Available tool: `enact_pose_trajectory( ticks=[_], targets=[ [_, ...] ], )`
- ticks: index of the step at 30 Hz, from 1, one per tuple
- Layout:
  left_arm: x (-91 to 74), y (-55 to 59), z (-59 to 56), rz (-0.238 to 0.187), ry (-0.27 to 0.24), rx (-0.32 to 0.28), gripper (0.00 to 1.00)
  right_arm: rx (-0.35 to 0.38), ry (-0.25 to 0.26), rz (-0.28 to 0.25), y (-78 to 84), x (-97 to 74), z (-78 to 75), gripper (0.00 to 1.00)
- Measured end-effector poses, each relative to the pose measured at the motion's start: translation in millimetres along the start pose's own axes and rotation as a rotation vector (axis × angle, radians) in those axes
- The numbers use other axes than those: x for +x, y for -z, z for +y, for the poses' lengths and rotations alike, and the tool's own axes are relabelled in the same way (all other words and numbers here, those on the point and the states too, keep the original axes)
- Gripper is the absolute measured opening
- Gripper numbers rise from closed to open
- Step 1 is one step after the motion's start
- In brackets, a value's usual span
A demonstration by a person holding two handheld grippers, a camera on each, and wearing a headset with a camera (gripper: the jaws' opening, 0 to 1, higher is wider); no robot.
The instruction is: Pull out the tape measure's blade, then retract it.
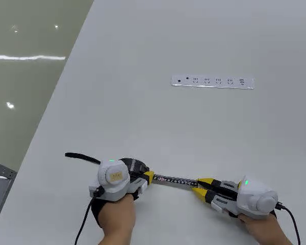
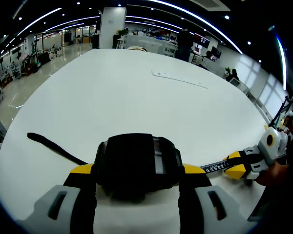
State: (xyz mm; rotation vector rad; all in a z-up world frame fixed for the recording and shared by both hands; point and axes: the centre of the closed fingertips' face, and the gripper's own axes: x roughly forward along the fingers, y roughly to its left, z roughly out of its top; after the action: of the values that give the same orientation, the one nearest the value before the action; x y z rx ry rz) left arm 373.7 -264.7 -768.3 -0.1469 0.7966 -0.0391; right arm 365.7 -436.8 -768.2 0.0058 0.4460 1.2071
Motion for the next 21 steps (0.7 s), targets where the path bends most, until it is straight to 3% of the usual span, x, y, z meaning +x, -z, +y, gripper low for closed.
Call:
enact_pose_trajectory(
  ticks=[21],
  targets=[
    [-0.4, -0.2, -0.7, 0.002, 0.007, -0.005, 0.66, 0.012, -0.014, -0.002, -6.0, 20.6, 7.5, 0.11]
  ],
)
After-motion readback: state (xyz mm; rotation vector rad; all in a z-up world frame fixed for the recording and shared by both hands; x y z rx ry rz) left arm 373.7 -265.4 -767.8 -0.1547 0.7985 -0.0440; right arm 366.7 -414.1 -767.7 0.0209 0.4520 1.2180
